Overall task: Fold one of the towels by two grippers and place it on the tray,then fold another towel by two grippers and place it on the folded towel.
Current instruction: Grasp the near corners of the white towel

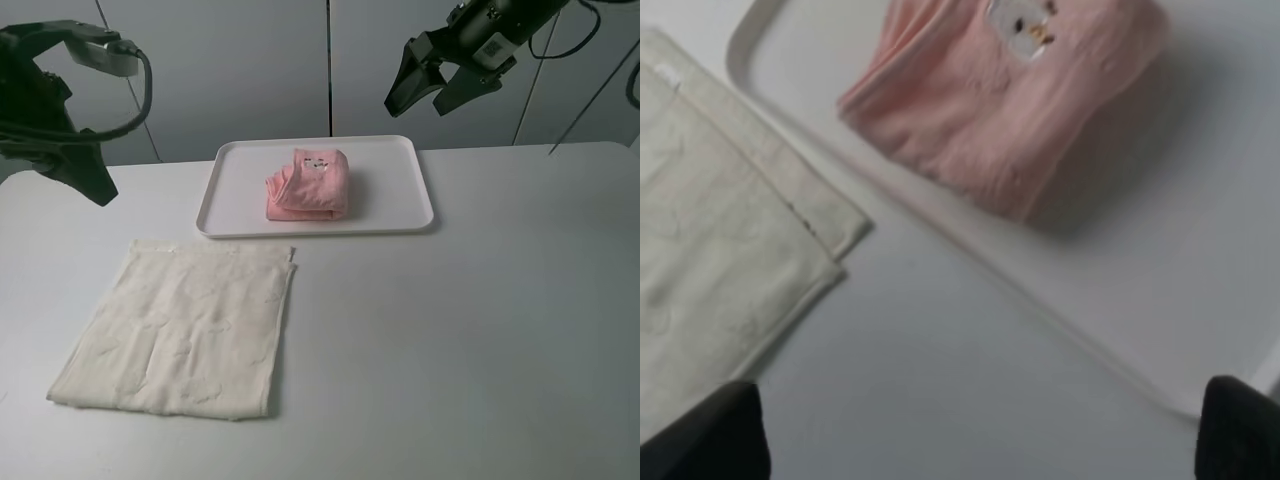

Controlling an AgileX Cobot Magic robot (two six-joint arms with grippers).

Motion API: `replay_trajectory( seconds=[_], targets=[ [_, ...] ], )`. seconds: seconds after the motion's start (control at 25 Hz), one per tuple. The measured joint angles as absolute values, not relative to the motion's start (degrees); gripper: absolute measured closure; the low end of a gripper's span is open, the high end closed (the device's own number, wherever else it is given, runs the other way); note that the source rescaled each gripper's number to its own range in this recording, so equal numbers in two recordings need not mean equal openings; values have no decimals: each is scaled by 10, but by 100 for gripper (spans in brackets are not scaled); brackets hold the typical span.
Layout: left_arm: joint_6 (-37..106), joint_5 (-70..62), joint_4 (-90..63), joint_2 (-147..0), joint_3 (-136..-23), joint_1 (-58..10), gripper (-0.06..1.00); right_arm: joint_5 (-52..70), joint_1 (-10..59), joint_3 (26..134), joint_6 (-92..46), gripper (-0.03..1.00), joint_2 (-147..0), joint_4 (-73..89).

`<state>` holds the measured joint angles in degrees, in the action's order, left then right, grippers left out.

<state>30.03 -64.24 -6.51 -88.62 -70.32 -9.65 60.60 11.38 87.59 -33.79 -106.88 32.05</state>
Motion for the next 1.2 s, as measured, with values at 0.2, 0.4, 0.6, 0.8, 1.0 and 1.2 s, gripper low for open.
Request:
replay_trajectory(
  seconds=[0.2, 0.4, 0.6, 0.8, 1.0, 1.2],
  targets=[
    [384, -631, -23, -866, -630, -92, 16, 563, 212, 742, -393, 5, -999, 307],
    [486, -623, 10, -866, -575, -92, 16, 559, 350, 702, -496, 5, -992, 255],
    [565, -604, 12, -866, -526, -92, 16, 513, 447, 700, -511, 4, -991, 229],
    [585, -538, 17, -865, -477, -92, 12, 484, 517, 700, -465, -3, -1004, 141],
    [613, -477, 58, -866, -403, -92, -2, 468, 567, 700, -424, -3, -1060, 110],
    [637, -399, 89, -868, -327, -92, -5, 455, 581, 700, -409, -3, -1110, 109]
  ],
)
